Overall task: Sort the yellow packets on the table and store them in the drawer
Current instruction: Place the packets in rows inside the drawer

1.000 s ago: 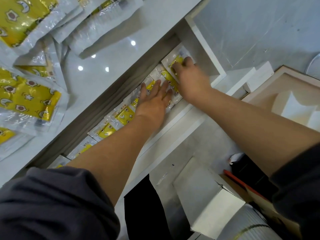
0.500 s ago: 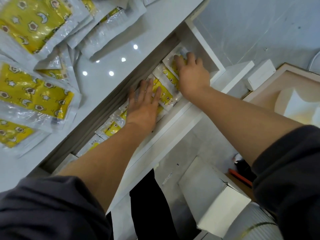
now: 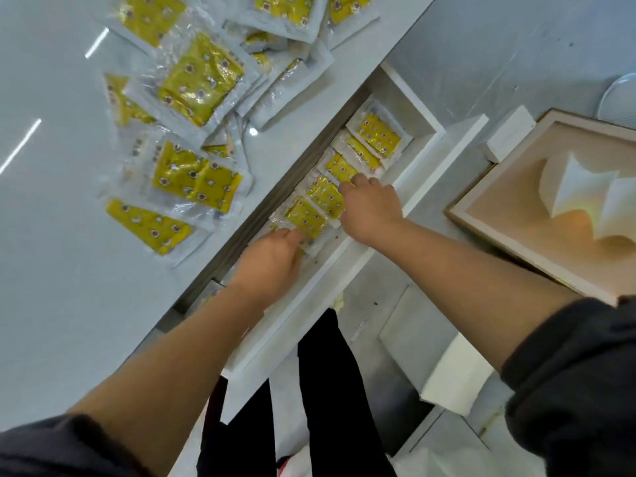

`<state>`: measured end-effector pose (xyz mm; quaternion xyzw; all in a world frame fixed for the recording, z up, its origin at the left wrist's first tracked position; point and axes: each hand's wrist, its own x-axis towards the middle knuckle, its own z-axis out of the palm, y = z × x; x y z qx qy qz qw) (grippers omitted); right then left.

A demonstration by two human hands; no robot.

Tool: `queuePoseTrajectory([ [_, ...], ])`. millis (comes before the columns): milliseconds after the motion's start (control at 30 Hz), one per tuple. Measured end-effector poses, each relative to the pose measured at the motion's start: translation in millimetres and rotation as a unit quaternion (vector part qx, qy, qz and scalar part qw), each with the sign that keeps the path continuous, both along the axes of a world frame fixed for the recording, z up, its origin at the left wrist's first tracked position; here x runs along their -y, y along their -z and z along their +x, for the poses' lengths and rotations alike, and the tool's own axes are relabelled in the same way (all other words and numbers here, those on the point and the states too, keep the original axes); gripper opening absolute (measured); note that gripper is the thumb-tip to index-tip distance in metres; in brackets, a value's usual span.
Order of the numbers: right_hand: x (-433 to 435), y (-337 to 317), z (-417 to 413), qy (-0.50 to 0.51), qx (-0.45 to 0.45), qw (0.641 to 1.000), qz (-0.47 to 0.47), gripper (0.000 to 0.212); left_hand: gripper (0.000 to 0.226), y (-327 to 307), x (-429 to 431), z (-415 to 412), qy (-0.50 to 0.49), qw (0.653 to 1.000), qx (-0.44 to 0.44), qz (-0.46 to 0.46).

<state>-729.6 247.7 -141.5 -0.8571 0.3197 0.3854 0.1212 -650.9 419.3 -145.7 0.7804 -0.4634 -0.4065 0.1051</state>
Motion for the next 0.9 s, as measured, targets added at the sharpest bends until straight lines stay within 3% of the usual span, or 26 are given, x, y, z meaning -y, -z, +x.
queuePoseTrajectory([
  [167,-44.0,-40.8,16.6,0.039,0.08,0.996,0.021,0.036,0.021,-49.1,-37.0,34.6,-0.047,0.997,-0.003,-0.064],
  [367,-74.1,-77.0,58.4,0.088,0.201,0.975,0.023,0.026,0.018,-68.4,-56.9,87.1,-0.063,0.985,0.103,-0.12],
  [533,-88.8,-80.3,92.6,0.063,0.268,0.961,0.007,0.029,0.043,-62.3,-52.5,122.0,-0.151,0.966,0.203,-0.056],
  [733,-102.4,-61.7,117.7,0.06,0.242,0.968,-0.023,0.063,0.088,-55.8,-35.5,134.7,-0.25,0.953,0.173,0.008],
  [800,-104.9,-57.0,121.5,0.066,0.227,0.971,-0.039,0.067,0.088,-56.9,-30.3,136.1,-0.278,0.949,0.152,-0.004],
  [900,-103.3,-53.1,126.1,0.111,0.212,0.971,-0.019,0.064,0.075,-61.5,-24.5,144.3,-0.383,0.922,0.043,-0.037],
])
